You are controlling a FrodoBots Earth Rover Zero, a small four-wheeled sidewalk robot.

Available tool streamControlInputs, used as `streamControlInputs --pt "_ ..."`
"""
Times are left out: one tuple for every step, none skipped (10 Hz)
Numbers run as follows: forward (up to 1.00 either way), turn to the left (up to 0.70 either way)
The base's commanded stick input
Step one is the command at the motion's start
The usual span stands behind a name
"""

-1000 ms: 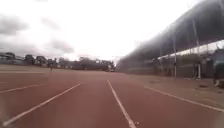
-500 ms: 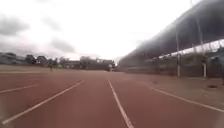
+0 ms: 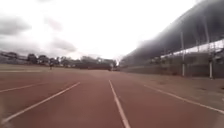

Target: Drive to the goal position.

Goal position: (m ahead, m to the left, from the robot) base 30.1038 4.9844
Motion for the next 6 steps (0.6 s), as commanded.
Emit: streamControlInputs --pt "0.85 0.00" --pt "0.85 0.00" --pt "0.85 0.00" --pt "0.85 0.00" --pt "0.85 0.00" --pt "0.85 0.00"
